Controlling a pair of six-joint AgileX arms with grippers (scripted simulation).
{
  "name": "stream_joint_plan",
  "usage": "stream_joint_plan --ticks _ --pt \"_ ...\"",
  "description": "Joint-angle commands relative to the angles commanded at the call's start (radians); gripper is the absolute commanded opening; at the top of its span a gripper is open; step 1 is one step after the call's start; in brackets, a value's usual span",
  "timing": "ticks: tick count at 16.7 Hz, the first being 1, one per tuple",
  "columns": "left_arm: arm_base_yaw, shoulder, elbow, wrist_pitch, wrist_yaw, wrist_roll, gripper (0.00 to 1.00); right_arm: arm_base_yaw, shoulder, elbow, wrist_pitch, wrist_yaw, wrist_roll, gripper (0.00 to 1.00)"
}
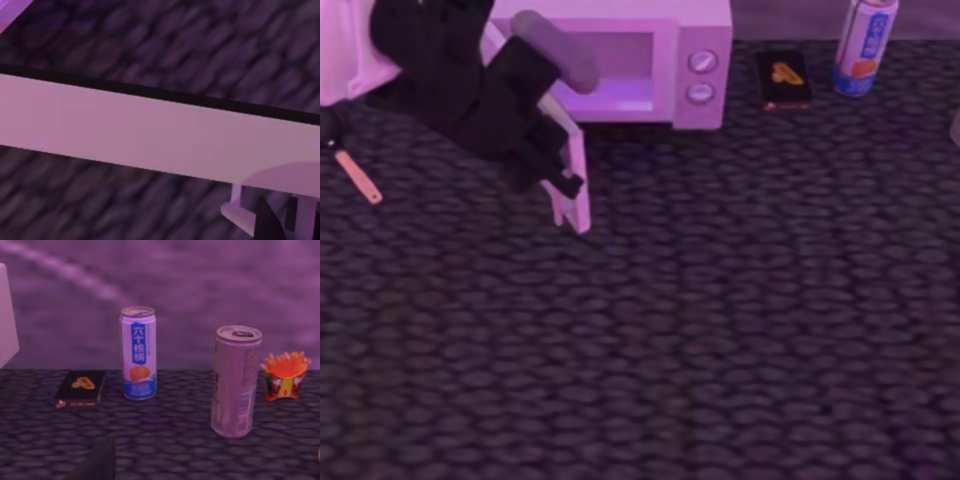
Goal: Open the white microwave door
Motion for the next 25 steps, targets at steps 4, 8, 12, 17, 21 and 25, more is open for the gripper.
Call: stream_joint_plan --ticks 4,8,12,17,21,25 --pt "0.0 0.0 0.0 0.0 0.0 0.0 0.0 0.0 0.0 0.0 0.0 0.0 0.0 1.0" --pt "0.003 0.001 -0.003 -0.007 0.011 0.013 0.0 0.0 0.0 0.0 0.0 0.0 0.0 1.0" --pt "0.044 -0.012 -0.006 -0.032 0.056 0.116 0.0 0.0 0.0 0.0 0.0 0.0 0.0 1.0" --pt "0.073 -0.017 -0.014 -0.055 0.087 0.185 0.0 0.0 0.0 0.0 0.0 0.0 0.0 1.0" --pt "0.073 -0.017 -0.014 -0.055 0.087 0.185 0.0 0.0 0.0 0.0 0.0 0.0 0.0 1.0" --pt "0.073 -0.017 -0.014 -0.055 0.087 0.185 0.0 0.0 0.0 0.0 0.0 0.0 0.0 1.0"
